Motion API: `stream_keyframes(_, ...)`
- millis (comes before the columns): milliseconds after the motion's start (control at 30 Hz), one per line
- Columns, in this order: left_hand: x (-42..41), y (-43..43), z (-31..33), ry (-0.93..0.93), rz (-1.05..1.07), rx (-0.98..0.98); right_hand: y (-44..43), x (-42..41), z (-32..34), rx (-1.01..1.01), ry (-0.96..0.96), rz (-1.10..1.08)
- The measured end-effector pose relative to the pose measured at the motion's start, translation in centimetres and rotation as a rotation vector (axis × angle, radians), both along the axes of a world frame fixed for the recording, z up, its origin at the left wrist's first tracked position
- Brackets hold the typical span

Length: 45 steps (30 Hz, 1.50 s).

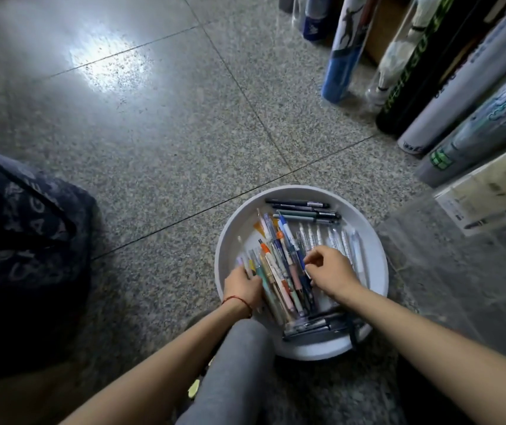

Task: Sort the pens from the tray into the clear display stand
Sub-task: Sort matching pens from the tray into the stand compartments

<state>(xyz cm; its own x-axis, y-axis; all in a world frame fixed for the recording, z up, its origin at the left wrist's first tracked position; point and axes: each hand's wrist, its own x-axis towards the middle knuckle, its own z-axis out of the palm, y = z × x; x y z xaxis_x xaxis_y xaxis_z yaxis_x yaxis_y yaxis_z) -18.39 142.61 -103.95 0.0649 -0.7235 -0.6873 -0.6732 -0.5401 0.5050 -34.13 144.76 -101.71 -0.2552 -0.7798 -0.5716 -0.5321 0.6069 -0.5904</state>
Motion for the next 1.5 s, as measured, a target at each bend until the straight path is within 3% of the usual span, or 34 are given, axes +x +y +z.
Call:
stream_keyframes(167, 1.3, 0.0, -1.4, 0.104, 0.178, 0.085, 0.3, -0.3, 0.8, 0.055, 0.001, 0.128)
stream_keyframes(367, 1.3, 0.5, -1.1, -0.023, 0.125, 0.081, 1.6, 3.6, 0.8, 0.07, 0.011, 0.385)
stream_keyframes(500, 1.2, 0.6, -1.6, -0.024, 0.235, 0.161, 3.1, 5.9, 0.0, 0.118, 0.141, 0.551)
stream_keyframes(700, 1.3, 0.5, -1.2, 0.112, 0.343, 0.288, 5.0, 7.9, -0.8, 0.127, 0.353, 0.627)
stream_keyframes(833, 1.4, 0.4, -0.9, 0.147, 0.38, 0.313, 4.7, 8.5, -0.8, 0.146, 0.326, 0.472)
stream_keyframes(1000, 1.2, -0.2, -0.6, 0.141, 0.447, 0.203, 2.8, 8.2, 0.5, 0.138, 0.062, 0.281)
stream_keyframes(1200, 0.5, -1.0, 1.4, 0.31, 0.48, 0.219, 1.2, 6.7, 0.5, 0.16, -0.124, 0.109)
stream_keyframes(1367, 0.3, -1.1, 2.2, 0.306, 0.429, 0.268, 1.3, 5.5, -0.1, 0.189, -0.16, 0.098)
stream_keyframes(1500, 0.1, -1.2, 3.0, 0.42, 0.392, 0.198, 1.8, 5.8, -0.3, 0.141, -0.21, 0.129)
